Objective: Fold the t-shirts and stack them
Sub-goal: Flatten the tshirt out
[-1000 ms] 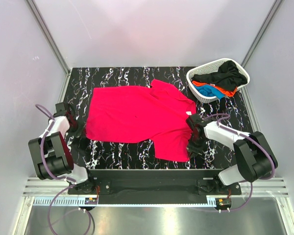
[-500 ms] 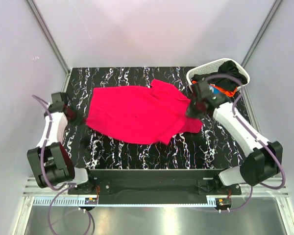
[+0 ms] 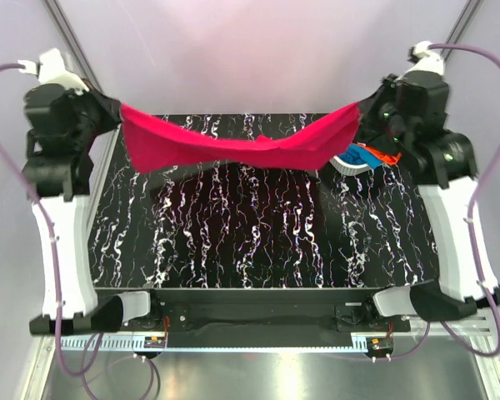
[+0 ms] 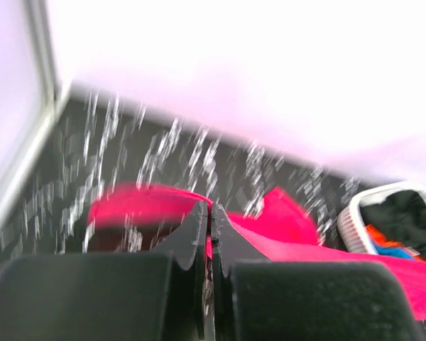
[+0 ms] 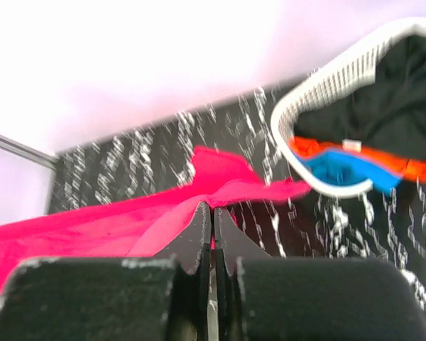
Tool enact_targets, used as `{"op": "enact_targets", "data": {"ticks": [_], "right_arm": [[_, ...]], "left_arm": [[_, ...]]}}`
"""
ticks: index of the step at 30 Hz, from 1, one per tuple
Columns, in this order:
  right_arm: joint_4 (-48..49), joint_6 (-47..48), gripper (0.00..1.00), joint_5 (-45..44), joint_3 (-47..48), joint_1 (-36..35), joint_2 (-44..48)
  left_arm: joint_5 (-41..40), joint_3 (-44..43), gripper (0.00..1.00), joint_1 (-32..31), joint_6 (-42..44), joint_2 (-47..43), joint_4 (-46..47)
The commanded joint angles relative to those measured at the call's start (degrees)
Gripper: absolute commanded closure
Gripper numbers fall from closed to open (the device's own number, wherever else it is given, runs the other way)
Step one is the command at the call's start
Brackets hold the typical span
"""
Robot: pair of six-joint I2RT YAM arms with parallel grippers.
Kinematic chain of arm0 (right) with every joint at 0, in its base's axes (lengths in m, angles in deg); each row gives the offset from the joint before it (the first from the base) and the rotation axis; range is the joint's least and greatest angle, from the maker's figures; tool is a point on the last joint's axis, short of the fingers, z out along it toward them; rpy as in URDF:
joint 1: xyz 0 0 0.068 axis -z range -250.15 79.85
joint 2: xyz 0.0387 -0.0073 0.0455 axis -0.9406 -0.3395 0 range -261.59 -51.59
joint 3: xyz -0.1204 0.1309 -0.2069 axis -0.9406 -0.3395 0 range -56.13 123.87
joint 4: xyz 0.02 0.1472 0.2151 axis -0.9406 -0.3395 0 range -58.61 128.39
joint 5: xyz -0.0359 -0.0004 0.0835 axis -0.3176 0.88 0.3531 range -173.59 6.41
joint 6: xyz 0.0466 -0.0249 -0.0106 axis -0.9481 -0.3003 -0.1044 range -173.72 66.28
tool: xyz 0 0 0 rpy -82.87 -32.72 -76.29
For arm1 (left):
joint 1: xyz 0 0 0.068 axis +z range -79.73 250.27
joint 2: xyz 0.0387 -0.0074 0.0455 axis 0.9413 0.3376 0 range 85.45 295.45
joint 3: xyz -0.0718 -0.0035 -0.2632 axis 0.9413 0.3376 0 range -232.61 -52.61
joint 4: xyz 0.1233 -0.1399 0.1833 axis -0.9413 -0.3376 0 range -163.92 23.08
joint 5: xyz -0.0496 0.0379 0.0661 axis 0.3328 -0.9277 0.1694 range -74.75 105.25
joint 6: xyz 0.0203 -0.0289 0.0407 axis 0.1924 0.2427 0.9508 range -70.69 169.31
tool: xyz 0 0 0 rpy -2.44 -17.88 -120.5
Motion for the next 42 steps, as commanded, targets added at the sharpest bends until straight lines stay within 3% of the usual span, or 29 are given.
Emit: {"op": "enact_targets", "data": {"ticks": [1,6,10,17,23,28,33,37,42], "right_arm": [[10.4,5.0,1.00,-0.8,0.5,0.1,9.5],[22.6,8.0,1.00,3.2,-8.2,0.1,23.5],[29.1,9.4,1.00,7.2,-9.8,0.1,29.4],[31.9,8.1,1.00,10.9,-9.7,0.1,31.7],[35.5,6.5,1.00,11.2,-16.2,0.1,25.9],[42.7,6.6,1.00,9.1,-22.8,0.1,17.6],[49.1,9.0,1.00,8.5,-26.8,0.1,5.6],[55.2,10.2,1.00,9.0,-28.4,0.2,-3.4],[60.4,11.9,1.00,9.8,-28.3,0.9,-15.8]], "left_arm": [[-3.5,-7.9,1.00,-2.9,6.9,-5.0,0.6],[-12.7,-10.4,1.00,-5.6,10.5,-13.5,0.7],[-17.2,-11.2,1.00,-8.6,13.2,-18.9,0.7],[-20.0,-10.9,1.00,-9.7,16.2,-21.2,0.6],[-24.6,-4.1,1.00,-10.0,17.8,-16.5,1.5],[-30.0,14.0,1.00,-10.0,18.9,-14.4,9.5],[-32.7,33.0,0.99,-9.1,20.2,-8.7,24.4],[-28.5,36.9,0.99,-4.6,18.8,1.5,32.2],[-21.9,34.0,1.00,1.8,15.8,17.2,38.1]]}}
